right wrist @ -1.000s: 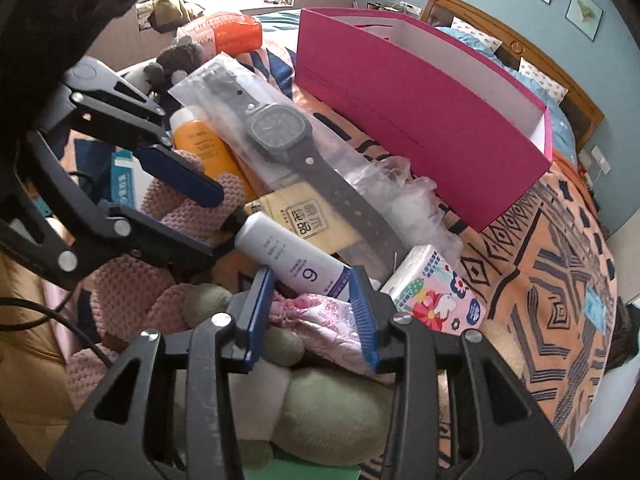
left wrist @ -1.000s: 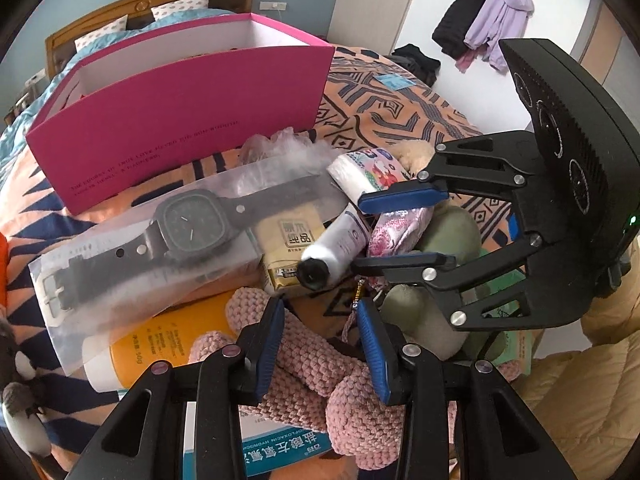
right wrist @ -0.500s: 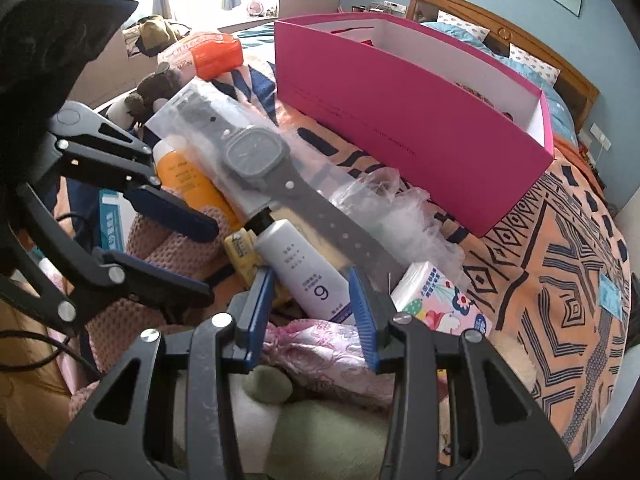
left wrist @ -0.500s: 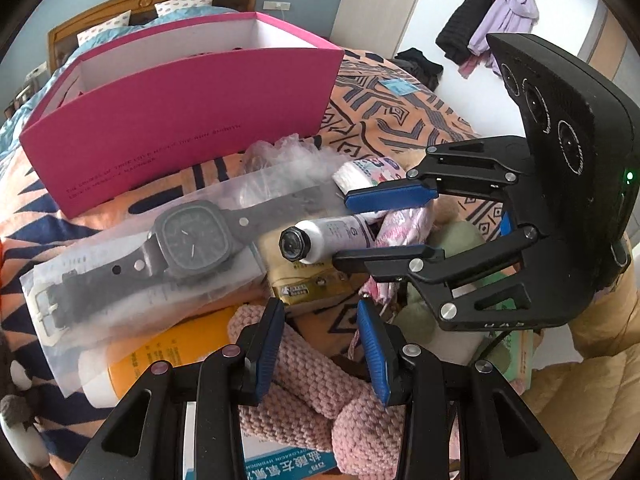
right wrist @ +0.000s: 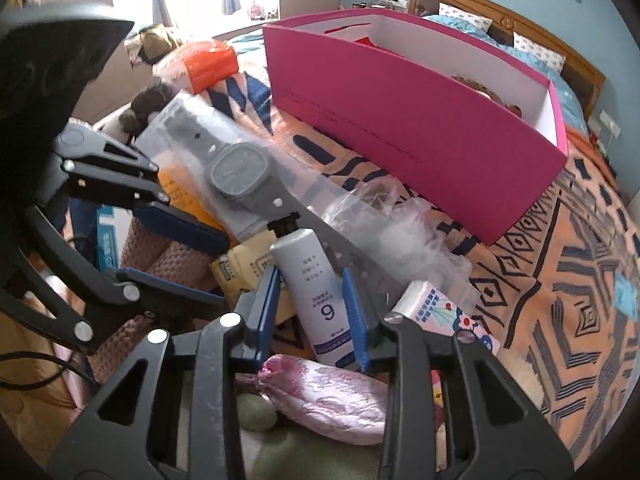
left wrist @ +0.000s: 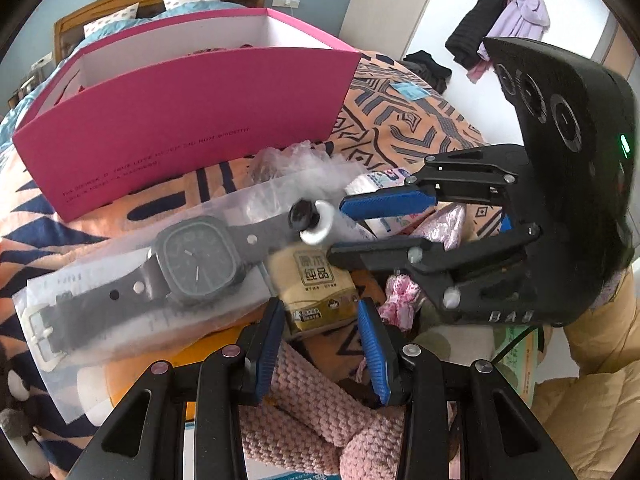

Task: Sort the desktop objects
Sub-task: 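Close the right gripper on the white bottle's body, then lift the white bottle with the right gripper out of the pile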

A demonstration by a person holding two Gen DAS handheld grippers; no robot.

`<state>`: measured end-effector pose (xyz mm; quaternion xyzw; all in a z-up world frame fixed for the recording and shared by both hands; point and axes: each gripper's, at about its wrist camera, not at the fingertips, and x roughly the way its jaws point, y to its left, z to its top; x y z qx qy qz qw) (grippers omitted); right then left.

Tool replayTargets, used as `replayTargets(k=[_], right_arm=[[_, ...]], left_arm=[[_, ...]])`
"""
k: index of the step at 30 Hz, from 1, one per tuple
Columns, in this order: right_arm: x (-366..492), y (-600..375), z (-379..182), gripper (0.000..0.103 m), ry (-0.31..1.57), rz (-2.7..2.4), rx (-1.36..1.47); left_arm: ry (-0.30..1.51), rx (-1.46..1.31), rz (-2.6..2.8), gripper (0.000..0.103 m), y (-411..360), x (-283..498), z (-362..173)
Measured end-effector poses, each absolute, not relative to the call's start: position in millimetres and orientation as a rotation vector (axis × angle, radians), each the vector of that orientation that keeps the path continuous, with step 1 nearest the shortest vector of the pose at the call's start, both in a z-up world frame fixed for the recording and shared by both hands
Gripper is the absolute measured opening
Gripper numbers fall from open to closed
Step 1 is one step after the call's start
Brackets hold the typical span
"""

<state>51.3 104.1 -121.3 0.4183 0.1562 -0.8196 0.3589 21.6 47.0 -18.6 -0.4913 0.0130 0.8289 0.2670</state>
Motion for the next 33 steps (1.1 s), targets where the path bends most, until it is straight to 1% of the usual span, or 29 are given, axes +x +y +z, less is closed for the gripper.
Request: replayTargets(k=[5, 8, 10, 17, 18, 21, 33], right_arm=[[28, 124, -120, 0.034, 0.163, -2.12, 1.154], [19, 126, -124, 0.034, 0.099, -2.102, 1.19], [16, 125, -127, 0.035, 0.082, -2.089, 1.21], [14, 117, -127, 0.035, 0.158, -2.07, 1.209], [13, 116, -127, 0.032, 0.169, -2.066, 1.21], [13, 118, -129, 0.03, 0.17, -2.069, 1.204], [12, 147, -116, 0.028, -0.125, -2.116, 1.156]], left_arm=[[0.054, -1.317, 2.238, 0.039, 54, 13, -16], [0.082, -1.296, 2.244, 0.039, 61, 8, -13], [0.086, -1.3, 2.238, 0.039, 64, 4, -14], [0.072, -1.291, 2.208, 0.039, 69, -4, -17], [0.069, -1.291, 2.206, 0.039, 69, -4, -17], [0.049, -1.291, 2.201, 0.039, 69, -6, -19], [0.006, -1.293, 2.174, 0.039, 80, -14, -25]])
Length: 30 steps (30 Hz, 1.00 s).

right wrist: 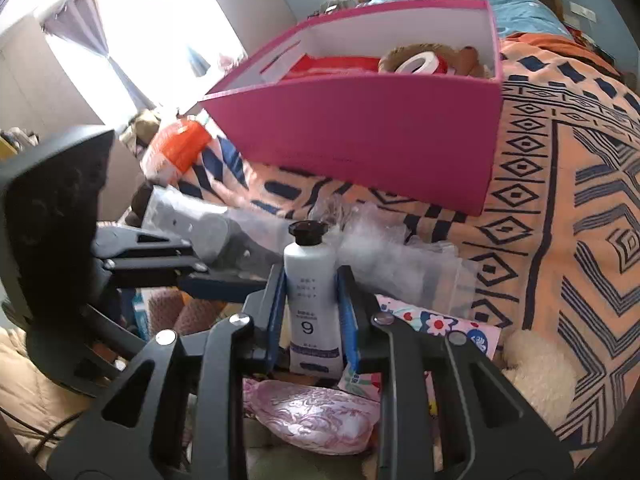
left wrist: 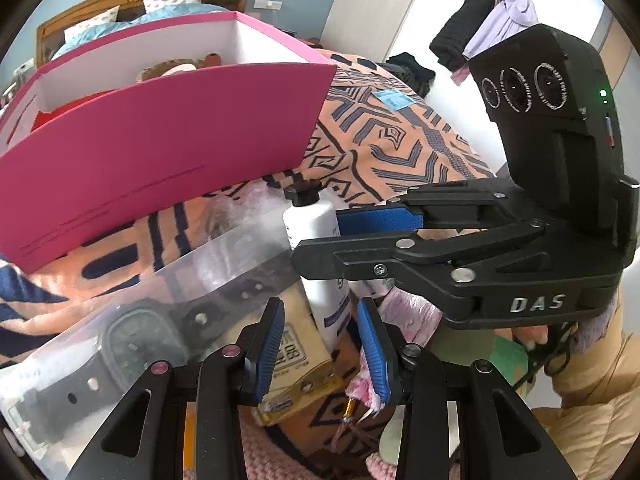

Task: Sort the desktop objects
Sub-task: 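Lift the white bottle with the right gripper out of the pile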

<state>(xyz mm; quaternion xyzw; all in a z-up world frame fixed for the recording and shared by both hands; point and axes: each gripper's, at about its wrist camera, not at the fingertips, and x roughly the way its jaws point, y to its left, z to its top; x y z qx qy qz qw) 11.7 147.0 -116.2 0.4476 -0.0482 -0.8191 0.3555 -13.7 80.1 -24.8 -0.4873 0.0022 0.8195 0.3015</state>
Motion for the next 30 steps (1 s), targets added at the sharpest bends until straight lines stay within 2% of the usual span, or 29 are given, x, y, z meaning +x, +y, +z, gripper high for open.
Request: replayTargets(k=[8, 13, 22, 25, 30], right_arm=[[13, 161, -111, 0.028, -0.287, -2.123, 1.11], [9, 161, -114, 0.028, -0.352, -2.118, 1.111], [12, 166, -107, 0.028, -0.417, -2.127, 1.076], [13, 165, -102, 0.028, -0.42, -2.132, 1.057], [14, 160, -97, 0.028, -0.412, -2.136, 1.041]], left_arm=[[-0.025, -1.28, 2.194, 0.037, 87, -27, -27], [-0.04, -1.276, 2.189, 0.029, 89, -30, -27], [-0.106, -1.249, 2.216, 0.029, 77, -30, -23], [-0.143, -1.272, 2.22, 0.036, 71, -33, -22], [-0.152, -1.281, 2.214, 0.036, 70, -33, -23]])
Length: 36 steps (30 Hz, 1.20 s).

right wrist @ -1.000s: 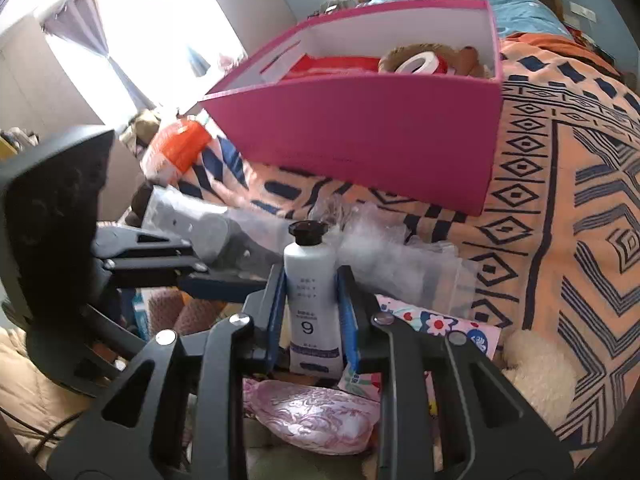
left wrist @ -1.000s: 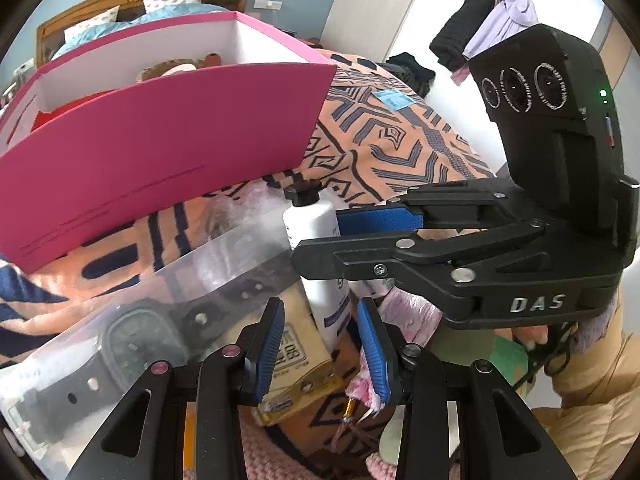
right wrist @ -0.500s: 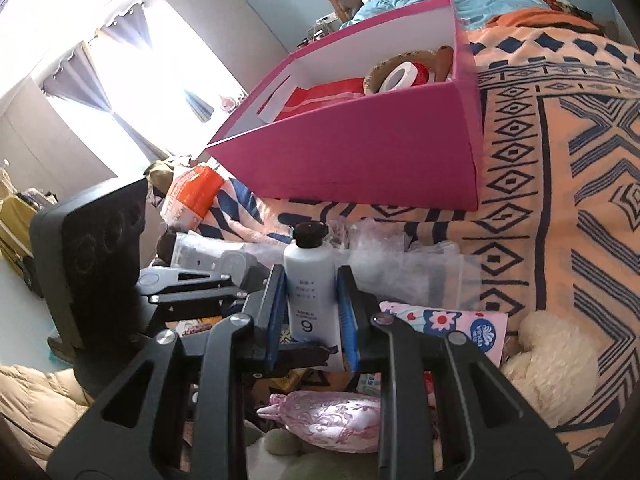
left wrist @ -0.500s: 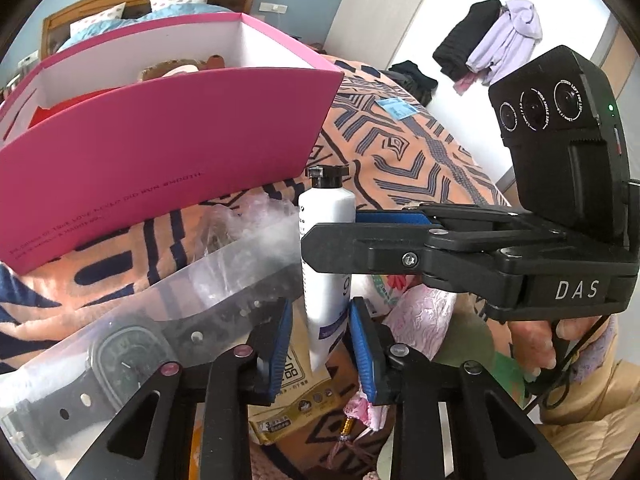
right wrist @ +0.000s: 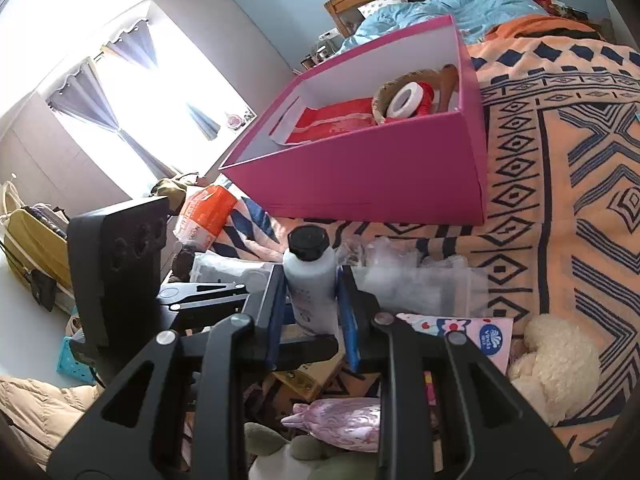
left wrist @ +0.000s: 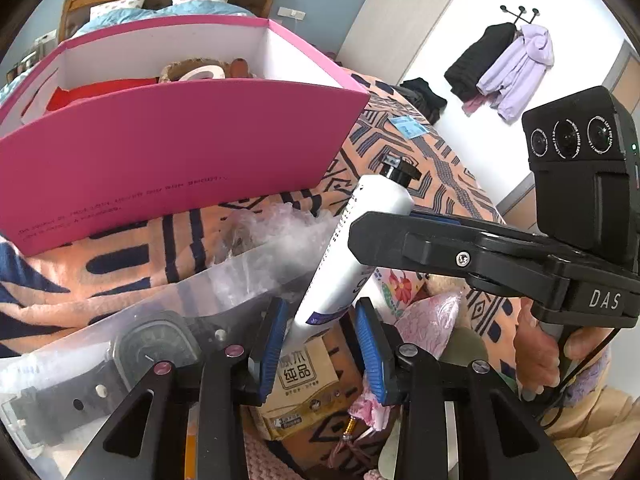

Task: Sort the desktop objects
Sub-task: 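Lift the white bottle with the right gripper out of the pile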

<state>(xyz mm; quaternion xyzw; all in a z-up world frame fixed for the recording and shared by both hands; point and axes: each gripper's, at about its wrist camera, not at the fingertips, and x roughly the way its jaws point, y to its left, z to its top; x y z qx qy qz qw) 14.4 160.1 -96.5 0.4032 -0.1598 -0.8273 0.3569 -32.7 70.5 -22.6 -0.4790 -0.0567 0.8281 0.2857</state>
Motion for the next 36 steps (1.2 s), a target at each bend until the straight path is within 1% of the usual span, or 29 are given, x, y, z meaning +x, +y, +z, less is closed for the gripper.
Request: replayTargets(k=[5, 7, 8, 9, 10, 14, 15, 17, 18, 19, 30, 32, 33, 36], right_arm=[[15, 159, -94, 0.028, -0.407, -2.143, 1.024], [15, 159, -92, 0.028, -0.406, -2.147, 1.019], [15, 159, -91, 0.028, -0.405, -2.149, 1.017], [15, 159, -91, 0.028, -0.403, -2.151, 1.015], [16, 159, -90, 0.028, -0.403, -2.153, 1.013], [17, 159, -88, 0.028, -0.4, -2.158, 1.004], [17, 158, -87, 0.028, -0.399, -2.157, 1.005], [18, 158, -86, 0.028, -0.396, -2.158, 1.002], [18, 158, -86, 0.028, -0.396, -2.157, 1.0], [19, 158, -85, 0.028, -0.397, -2.157, 0.998], [18, 159, -83, 0.028, -0.4, -2.166, 0.991], [15, 159, -86, 0.028, -0.407, -2.16, 1.0], [14, 159, -87, 0.028, -0.41, -2.157, 1.008], [10, 153, -93, 0.028, -0.388, -2.159, 1.04]], left_arm=[[-0.18, -1.278, 2.215, 0.036, 65, -33, -21], [-0.185, -1.277, 2.228, 0.038, 65, -35, -21], [-0.167, -1.274, 2.237, 0.04, 66, -35, -20], [-0.152, -1.272, 2.241, 0.05, 65, -35, -19], [-0.15, -1.266, 2.24, 0.054, 66, -35, -18], [-0.144, -1.244, 2.255, 0.054, 66, -34, -14], [-0.143, -1.238, 2.267, 0.053, 66, -34, -13], [-0.131, -1.233, 2.268, 0.048, 67, -34, -13], [-0.122, -1.225, 2.273, 0.037, 71, -34, -12], [-0.115, -1.221, 2.271, 0.036, 70, -32, -11], [-0.08, -1.177, 2.282, 0.034, 68, -24, -3], [-0.062, -1.18, 2.266, 0.023, 70, -23, -4], [-0.063, -1.191, 2.253, 0.021, 71, -24, -5], [-0.068, -1.226, 2.246, 0.021, 71, -25, -11]])
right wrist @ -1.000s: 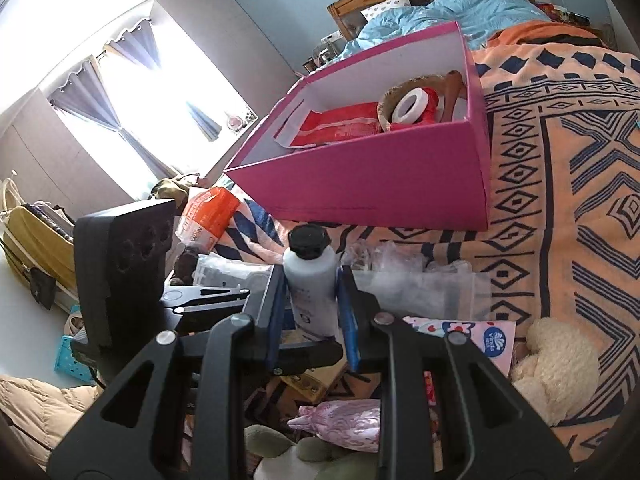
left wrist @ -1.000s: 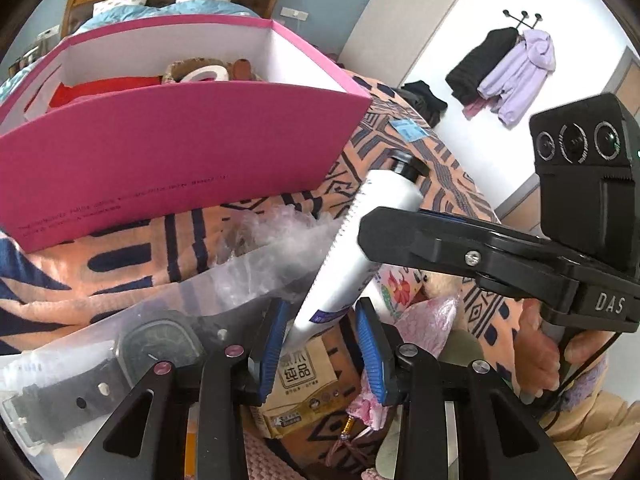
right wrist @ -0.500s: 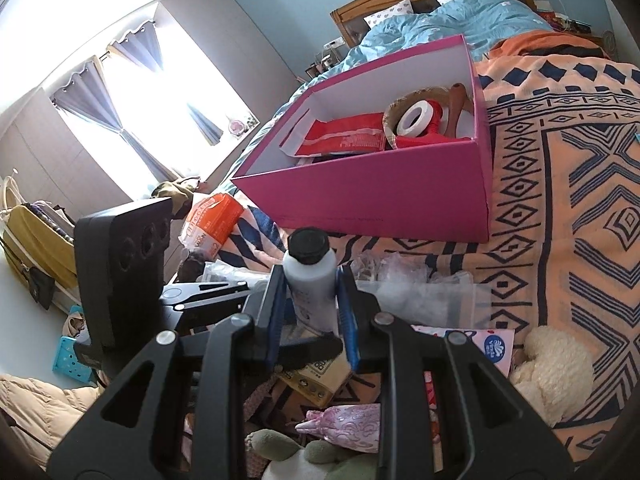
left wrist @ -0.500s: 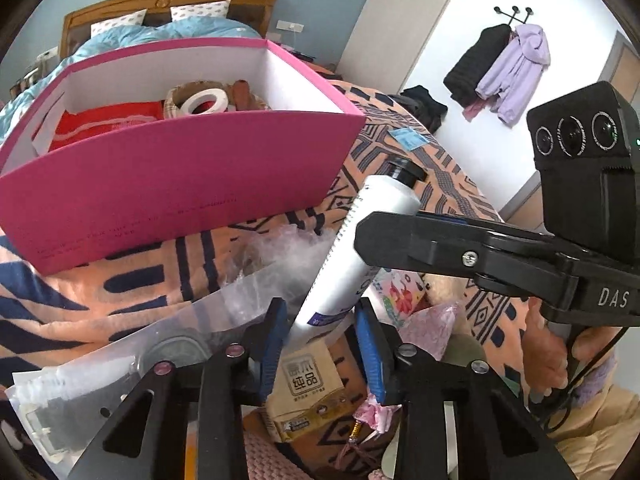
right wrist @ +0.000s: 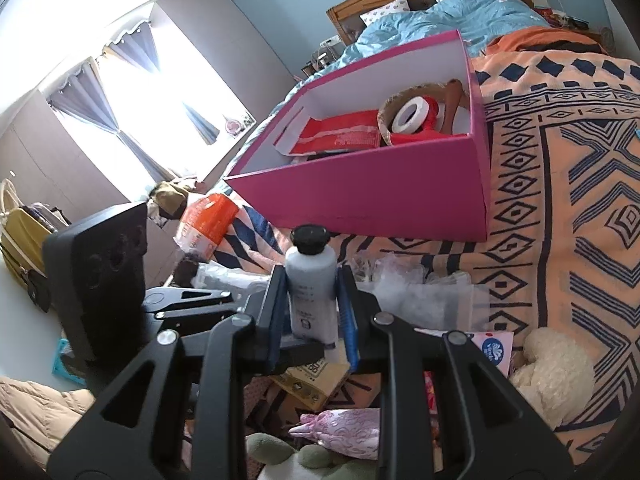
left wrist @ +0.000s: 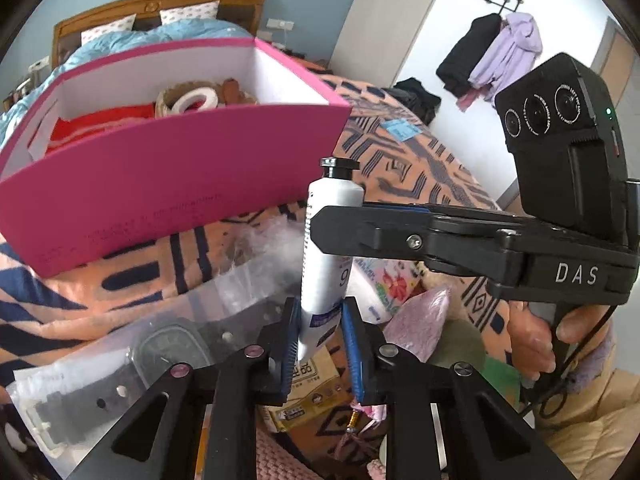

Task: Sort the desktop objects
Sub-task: 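Lift the white bottle with the right gripper out of the pile, then carry the white bottle with the right gripper over the pink box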

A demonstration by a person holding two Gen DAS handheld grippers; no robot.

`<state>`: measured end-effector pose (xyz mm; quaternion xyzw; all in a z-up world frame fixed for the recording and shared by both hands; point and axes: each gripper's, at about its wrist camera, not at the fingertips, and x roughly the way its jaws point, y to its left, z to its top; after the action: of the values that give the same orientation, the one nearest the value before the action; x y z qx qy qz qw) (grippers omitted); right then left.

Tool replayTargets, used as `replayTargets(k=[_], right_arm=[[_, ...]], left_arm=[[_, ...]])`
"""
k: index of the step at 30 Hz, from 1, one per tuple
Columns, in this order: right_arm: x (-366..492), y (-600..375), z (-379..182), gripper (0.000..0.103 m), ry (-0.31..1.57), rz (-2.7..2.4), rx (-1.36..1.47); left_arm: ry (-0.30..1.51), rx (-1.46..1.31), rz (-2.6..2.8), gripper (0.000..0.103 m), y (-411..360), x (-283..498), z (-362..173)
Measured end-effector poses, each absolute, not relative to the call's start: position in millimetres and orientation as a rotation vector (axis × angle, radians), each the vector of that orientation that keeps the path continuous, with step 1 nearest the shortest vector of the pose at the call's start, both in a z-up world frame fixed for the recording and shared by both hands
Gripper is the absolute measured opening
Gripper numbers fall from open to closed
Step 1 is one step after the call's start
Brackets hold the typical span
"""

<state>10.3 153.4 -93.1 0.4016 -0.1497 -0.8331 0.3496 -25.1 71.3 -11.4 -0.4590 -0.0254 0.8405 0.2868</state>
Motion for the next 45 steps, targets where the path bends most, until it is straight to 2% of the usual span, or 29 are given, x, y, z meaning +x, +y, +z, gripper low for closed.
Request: replayTargets(k=[5, 17, 27, 31, 36, 45], right_arm=[[4, 148, -106, 0.028, -0.366, -2.144, 1.096], [0, 143, -135, 0.037, -0.328, -2.121, 1.248], [4, 143, -136, 0.031, -0.347, -2.107, 1.236], [1, 148, -137, 0.033, -0.379, -2.091, 1.256], [2, 142, -137, 0.032, -0.314, -2.107, 1.265], [9, 149, -129, 0.031, -0.379, -2.112, 1.206]], left_arm=[[-0.079, -1.279, 2.223, 0.02, 72, -28, -23], [-0.054, -1.313, 2.203, 0.019, 81, -26, -28], [-0.054, -1.304, 2.208, 0.019, 82, -24, -25], [-0.042, -1.305, 2.205, 0.019, 83, -25, -26], [-0.046, -1.306, 2.206, 0.019, 83, -26, -26], [-0.048, -1.257, 2.225, 0.019, 77, -22, -12]])
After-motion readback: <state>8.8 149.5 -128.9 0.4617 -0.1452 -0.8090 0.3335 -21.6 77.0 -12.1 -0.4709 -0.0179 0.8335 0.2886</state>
